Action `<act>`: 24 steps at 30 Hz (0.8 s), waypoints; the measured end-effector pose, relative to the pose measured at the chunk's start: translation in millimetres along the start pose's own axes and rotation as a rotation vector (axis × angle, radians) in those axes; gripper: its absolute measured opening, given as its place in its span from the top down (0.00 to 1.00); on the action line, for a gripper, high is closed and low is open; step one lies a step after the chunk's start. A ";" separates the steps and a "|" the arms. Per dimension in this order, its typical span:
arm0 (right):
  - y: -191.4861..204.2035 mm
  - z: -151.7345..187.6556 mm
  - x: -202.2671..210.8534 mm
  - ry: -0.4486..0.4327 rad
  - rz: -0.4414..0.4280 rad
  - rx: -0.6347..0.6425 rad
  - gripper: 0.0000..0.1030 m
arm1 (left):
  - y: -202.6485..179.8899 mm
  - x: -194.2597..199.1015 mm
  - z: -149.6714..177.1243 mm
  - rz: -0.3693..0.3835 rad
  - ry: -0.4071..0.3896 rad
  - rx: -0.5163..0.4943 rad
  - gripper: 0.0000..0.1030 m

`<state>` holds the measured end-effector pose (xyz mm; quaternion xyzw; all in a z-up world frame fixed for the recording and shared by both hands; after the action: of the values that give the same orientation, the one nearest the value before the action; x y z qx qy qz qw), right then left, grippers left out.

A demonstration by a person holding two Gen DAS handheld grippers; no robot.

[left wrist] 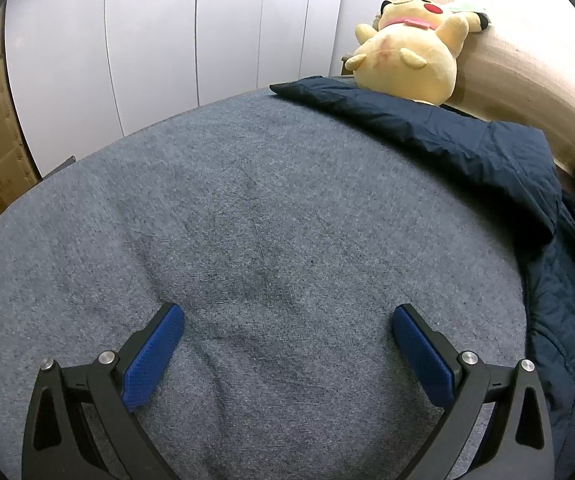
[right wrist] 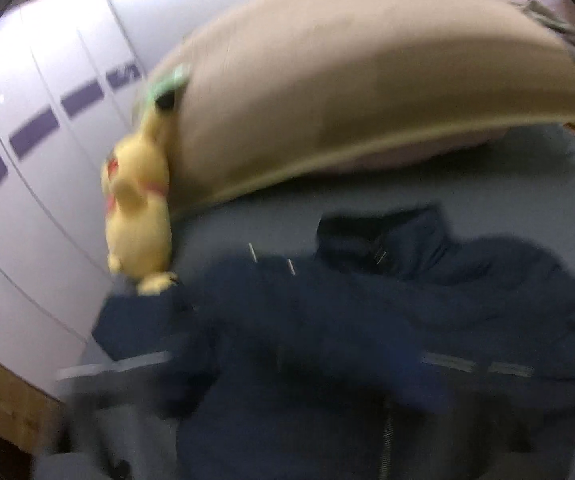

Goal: Fold large clothes
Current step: 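Grasp a navy jacket sleeve with the right gripper and fold it across the body, then grasp the brown strap tab on the jacket with the left gripper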

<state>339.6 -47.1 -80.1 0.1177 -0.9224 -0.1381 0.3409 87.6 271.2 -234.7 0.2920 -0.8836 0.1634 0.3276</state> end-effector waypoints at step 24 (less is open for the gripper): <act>-217.8 114.6 171.4 -0.130 0.044 -0.353 0.00 | -14.3 20.9 -20.7 0.030 0.047 -0.019 0.00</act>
<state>163.8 -283.9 -134.4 0.0265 -0.9062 -0.2978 0.2989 93.7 261.4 -204.1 0.2718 -0.8814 0.1665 0.3485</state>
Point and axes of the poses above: each gripper's, at about its wrist camera, not at the fingertips, and x roughly against the way its jaws point, y to its left, z to its underside, the point moved 7 cm from there along -x, roughly the way its jaws point, and after that the axes turned 7 degrees about -y, right-handed, at the moved point
